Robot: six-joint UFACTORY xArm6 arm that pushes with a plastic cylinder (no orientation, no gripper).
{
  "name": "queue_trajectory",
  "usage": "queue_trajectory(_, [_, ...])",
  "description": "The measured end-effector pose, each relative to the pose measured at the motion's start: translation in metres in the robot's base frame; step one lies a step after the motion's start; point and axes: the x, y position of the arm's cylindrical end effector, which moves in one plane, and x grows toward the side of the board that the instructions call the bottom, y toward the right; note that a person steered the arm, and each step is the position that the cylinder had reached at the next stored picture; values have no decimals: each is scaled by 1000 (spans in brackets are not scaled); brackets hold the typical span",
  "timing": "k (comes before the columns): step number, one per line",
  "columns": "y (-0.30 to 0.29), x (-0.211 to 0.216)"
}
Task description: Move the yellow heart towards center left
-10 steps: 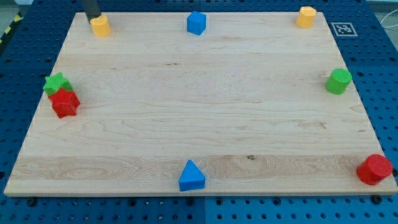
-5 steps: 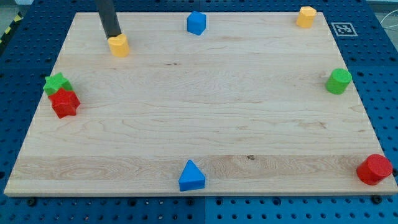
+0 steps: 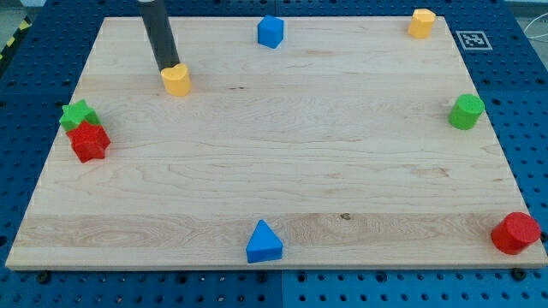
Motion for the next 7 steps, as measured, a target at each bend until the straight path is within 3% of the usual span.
queue_trajectory(2, [37, 3])
queue_trajectory(7, [25, 69])
